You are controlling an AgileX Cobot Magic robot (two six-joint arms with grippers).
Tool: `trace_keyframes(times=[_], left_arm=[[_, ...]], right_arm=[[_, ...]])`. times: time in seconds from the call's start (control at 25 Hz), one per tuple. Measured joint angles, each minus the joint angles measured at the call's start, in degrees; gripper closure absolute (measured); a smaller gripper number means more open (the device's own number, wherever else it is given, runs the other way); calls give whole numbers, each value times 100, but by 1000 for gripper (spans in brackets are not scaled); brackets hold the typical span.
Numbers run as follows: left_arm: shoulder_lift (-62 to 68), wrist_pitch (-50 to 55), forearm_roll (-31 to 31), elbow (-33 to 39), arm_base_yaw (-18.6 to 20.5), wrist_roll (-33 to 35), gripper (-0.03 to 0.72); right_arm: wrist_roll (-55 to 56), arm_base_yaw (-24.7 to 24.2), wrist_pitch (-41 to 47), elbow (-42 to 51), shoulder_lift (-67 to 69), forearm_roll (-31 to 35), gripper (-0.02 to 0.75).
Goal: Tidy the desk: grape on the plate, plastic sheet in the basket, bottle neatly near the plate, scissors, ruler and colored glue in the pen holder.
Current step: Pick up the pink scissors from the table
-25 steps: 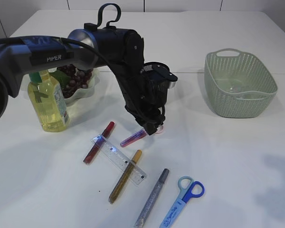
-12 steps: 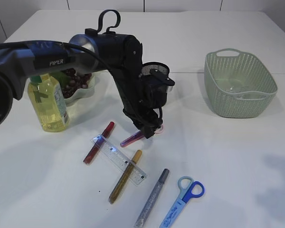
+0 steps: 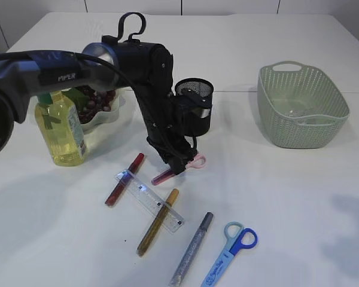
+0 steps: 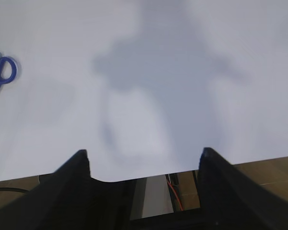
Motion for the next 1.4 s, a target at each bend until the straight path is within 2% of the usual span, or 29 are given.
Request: trace_keyframes(times=[1.16, 1.4], left_arm=[[113, 395, -18, -54, 48, 34, 402], [122, 395, -18, -54, 48, 34, 479]], right_arm=[[0, 0, -10, 0, 0, 0, 195], [0, 0, -10, 0, 0, -100, 195]])
